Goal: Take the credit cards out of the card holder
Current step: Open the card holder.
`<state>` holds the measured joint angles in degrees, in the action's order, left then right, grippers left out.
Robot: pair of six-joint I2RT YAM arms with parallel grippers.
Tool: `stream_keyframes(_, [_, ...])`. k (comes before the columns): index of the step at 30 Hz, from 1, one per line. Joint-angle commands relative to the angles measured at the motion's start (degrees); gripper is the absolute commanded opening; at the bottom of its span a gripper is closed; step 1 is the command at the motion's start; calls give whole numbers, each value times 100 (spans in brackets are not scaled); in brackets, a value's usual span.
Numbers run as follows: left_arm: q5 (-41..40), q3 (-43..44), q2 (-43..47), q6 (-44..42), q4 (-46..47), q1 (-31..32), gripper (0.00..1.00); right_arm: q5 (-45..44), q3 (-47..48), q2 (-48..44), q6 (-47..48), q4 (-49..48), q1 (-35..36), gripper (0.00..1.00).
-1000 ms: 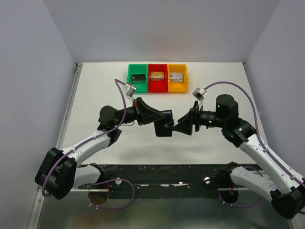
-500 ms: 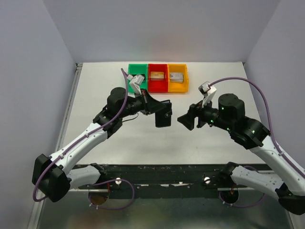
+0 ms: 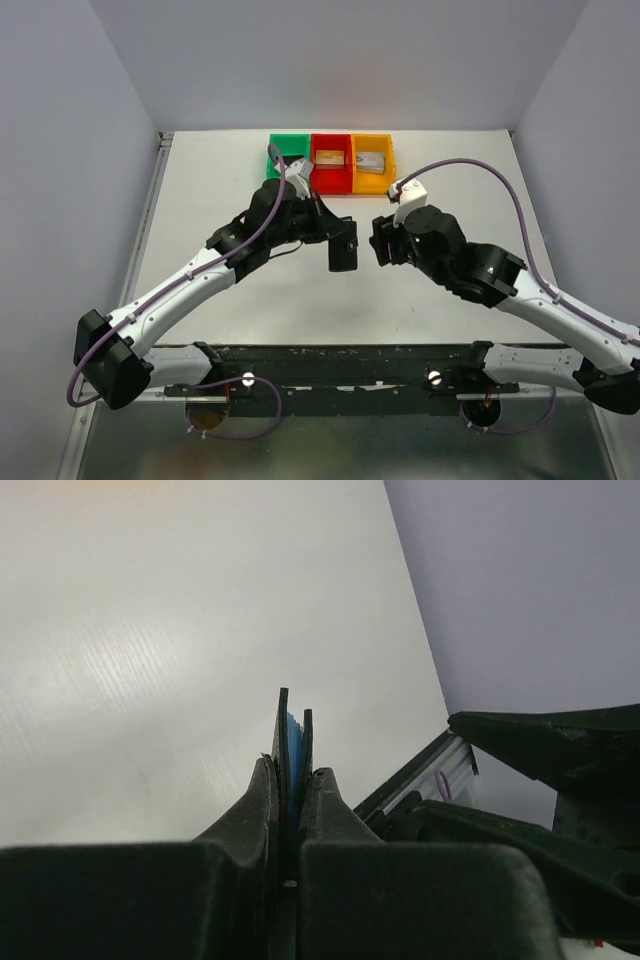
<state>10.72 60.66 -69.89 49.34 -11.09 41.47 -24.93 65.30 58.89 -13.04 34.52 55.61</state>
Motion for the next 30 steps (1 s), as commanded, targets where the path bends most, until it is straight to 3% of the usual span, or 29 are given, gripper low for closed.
stream_keyframes(1, [-764, 270, 98, 277, -490, 80, 0, -802, 352, 359, -50, 142, 283, 63])
stream_keyframes(15, [-1176, 332, 80, 752, -728, 124, 0, -680, 651, 1071, -243, -42, 810, 66])
stream_keyframes(30, [-1090, 156, 159, 1227, -587, 133, 0, -829, 1090, 1906, -542, 204, 881, 61])
